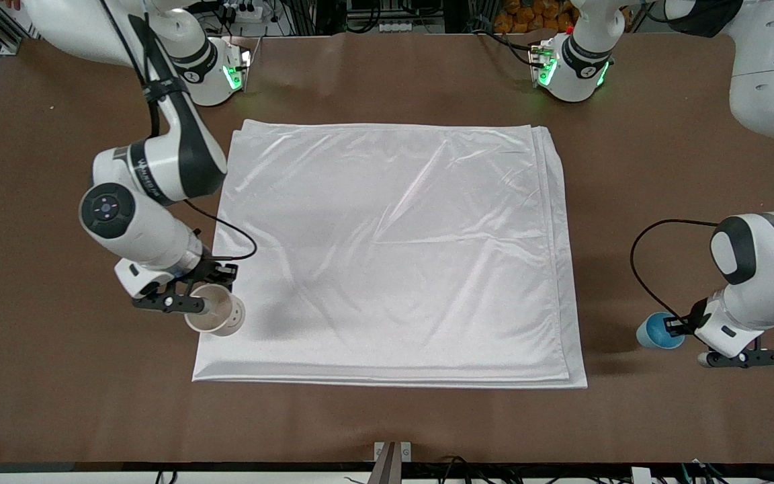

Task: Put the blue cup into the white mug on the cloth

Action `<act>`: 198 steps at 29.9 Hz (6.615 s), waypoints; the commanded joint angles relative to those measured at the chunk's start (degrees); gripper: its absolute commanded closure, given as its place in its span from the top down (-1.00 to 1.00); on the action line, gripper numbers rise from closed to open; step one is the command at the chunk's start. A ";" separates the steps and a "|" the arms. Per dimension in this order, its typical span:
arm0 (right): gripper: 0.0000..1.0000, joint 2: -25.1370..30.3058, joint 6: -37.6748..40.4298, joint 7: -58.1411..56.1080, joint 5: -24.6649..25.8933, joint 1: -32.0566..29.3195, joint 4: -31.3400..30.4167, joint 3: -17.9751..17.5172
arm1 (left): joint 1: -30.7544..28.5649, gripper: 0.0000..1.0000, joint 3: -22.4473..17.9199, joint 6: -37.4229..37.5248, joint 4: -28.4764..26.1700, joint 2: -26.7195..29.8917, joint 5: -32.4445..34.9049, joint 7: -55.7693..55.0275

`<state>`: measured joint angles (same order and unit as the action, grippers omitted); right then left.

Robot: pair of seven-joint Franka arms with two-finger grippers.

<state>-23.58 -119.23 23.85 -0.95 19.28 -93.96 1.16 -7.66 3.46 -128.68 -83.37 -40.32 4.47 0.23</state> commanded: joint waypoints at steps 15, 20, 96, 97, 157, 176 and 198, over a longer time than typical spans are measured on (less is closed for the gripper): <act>-1.00 -7.79 0.49 21.32 0.77 18.33 9.67 0.42 | 8.54 -1.00 0.93 5.45 -0.83 4.63 -0.25 -20.18; -1.00 -12.89 0.32 26.94 3.05 22.20 14.59 0.68 | 10.65 -1.00 1.02 9.14 -0.83 6.65 -0.34 -23.52; 1.00 1.77 23.51 15.53 6.84 19.31 21.02 0.68 | 33.85 -1.00 9.20 8.45 1.54 5.25 2.04 -65.88; 1.00 2.39 24.04 14.66 6.84 18.61 21.02 0.68 | 34.38 -1.00 9.20 7.84 1.63 4.81 2.12 -66.32; 1.00 21.55 15.79 -15.94 1.74 -13.83 -0.43 0.77 | 35.70 1.00 8.76 -2.19 1.63 -1.61 5.64 -65.98; 1.00 20.94 16.40 -19.90 2.44 -20.77 4.76 -1.60 | 23.49 1.00 6.56 -1.22 1.46 3.40 5.38 -52.28; 1.00 21.03 16.49 -19.72 1.74 -20.59 7.13 0.15 | 6.52 1.00 7.17 6.33 1.54 3.75 2.92 -19.85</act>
<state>-2.92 -103.28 4.11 1.50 -0.74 -87.20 1.89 -0.24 10.01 -125.16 -81.05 -37.67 8.65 -24.91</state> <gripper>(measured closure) 0.000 0.000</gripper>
